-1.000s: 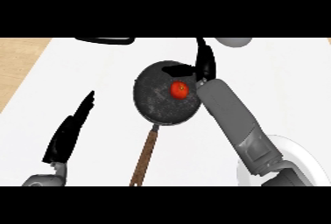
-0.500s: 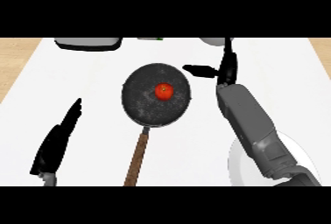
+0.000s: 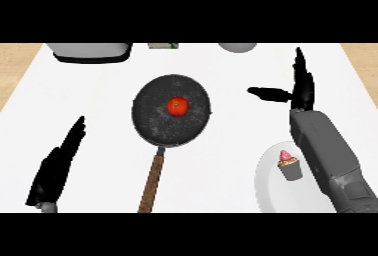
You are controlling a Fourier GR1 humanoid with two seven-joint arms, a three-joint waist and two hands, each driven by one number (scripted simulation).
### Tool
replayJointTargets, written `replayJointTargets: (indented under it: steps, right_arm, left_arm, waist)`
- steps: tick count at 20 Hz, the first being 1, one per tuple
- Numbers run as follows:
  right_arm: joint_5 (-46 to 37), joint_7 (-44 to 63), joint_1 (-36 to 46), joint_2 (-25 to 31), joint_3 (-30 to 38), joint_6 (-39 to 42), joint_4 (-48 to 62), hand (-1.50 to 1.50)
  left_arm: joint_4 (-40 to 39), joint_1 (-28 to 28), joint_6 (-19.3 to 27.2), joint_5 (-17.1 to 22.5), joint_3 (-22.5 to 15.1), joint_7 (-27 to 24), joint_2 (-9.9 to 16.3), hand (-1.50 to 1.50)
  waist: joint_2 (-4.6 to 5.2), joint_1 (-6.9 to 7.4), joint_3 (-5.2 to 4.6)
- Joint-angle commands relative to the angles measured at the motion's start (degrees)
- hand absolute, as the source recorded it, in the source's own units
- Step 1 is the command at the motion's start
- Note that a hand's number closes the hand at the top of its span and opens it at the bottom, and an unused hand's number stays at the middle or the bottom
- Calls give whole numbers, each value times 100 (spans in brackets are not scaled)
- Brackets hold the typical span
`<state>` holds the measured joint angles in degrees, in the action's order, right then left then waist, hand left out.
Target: Pick the tomato from the plate and place it in the pan
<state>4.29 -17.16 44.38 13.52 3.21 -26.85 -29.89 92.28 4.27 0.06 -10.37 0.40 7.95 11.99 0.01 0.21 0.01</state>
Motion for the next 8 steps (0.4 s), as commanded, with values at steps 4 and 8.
replayJointTargets:
  steps: [4, 8]
  right_arm:
    - [56, 121, -669, 885, 85, 1022, -592, -150]
    - [161, 70, -1072, 994, 209, 1367, -1041, -150]
  left_arm:
    - [246, 317, -165, 50, 170, -156, 115, 0]
    - [-165, -454, -36, -115, 63, 270, -161, 0]
  waist:
    - [-12, -11, -2]
    - [-4, -40, -2]
